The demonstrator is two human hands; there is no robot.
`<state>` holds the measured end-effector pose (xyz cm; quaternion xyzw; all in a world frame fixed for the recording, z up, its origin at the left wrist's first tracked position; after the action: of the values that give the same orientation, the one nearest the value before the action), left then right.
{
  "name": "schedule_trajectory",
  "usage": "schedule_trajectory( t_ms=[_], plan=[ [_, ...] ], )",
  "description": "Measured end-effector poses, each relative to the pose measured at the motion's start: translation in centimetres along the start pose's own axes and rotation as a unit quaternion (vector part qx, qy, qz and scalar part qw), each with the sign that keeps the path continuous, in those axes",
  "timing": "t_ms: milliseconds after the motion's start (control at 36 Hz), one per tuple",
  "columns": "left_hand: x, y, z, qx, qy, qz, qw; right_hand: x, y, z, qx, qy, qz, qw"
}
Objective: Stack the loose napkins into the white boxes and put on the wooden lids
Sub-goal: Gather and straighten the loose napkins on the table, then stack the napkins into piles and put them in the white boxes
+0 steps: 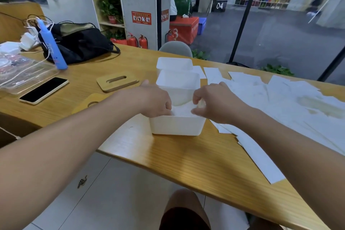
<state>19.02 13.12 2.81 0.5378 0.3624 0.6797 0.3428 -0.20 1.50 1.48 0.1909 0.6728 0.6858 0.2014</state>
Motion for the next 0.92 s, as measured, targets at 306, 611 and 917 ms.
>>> schedule_trajectory(
  t_ms=[306,611,917],
  plan=[
    [-0.8,0.4,1.7,-0.016,-0.012,-0.072,0.997,-1.4,0.3,0.0,-0.028,-0.006,0.088,0.996],
    [-1.1,-0.4,1.6,-0.015,-0.010,-0.116,0.993,-1.5,1.6,-1.1,-0.171,-0.008,0.045,0.984],
    [3.1,3.7,-7.8,0.193,-0.176,-0.306,0.915,6.3,3.8,-5.7,-0.299,0.040,-0.060,0.952]
  ],
)
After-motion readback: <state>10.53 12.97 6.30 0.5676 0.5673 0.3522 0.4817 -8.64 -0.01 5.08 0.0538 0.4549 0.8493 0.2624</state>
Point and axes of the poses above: each hand's wrist, its own x-axis away from the middle knuckle, its own y-axis out of the back of the hand, z = x × y, the point moved 1 cm from there along -x, towards the middle knuckle, and after that the axes turned 10 degrees about z, right-handed, at the moved point
